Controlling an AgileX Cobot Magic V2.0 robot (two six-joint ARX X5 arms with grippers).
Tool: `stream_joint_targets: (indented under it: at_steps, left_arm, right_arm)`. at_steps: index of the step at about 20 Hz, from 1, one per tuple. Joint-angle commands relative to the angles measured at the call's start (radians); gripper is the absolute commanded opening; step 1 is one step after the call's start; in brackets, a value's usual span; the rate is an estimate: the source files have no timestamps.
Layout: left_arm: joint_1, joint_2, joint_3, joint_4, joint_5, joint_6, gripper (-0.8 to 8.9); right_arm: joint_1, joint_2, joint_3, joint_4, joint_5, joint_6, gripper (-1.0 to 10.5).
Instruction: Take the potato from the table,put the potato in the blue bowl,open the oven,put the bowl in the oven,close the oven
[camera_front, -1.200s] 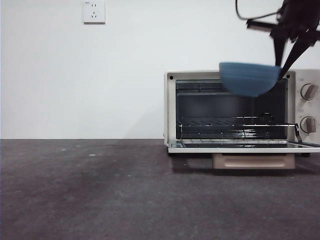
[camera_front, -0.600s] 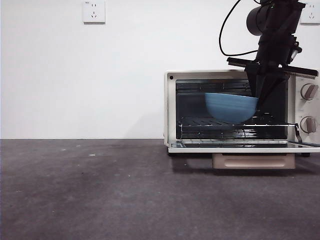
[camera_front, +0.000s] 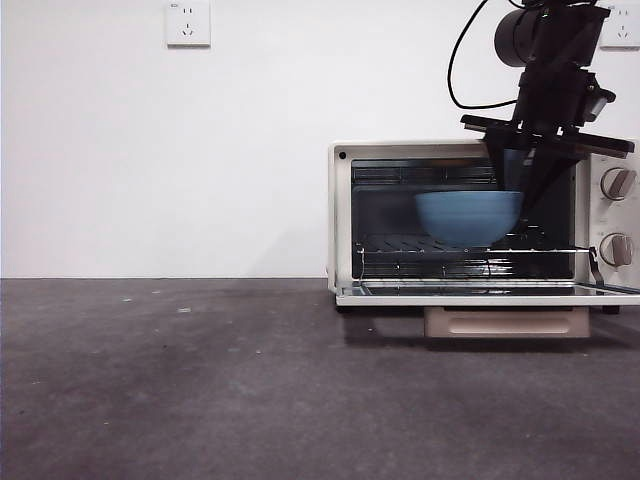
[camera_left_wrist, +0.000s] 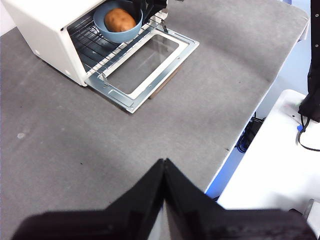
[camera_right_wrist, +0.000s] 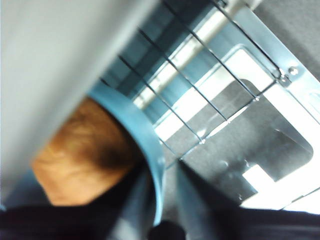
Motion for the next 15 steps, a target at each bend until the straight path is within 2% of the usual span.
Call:
stream_joint_targets:
  at_steps: [1,11,15]
  left_arm:
    - [-0.003,-0.003,-0.006,0.002,-0.003,0.012,-0.07]
    - [-0.003,-0.003,-0.006,0.003,-0.003,0.011,-0.07]
    - [-0.003,-0.005,-0.006,0.002,-0.003,0.011,-0.07]
  right_arm:
    - [0.001,0.013,0.007,0.021,-0.001,0.01,2.2]
    - [0.001,0.011,0.183,-0.104,0.019,-0.066,2.2]
    - [0.001,0.011,0.286,-0.207,0.037,-0.13,2.2]
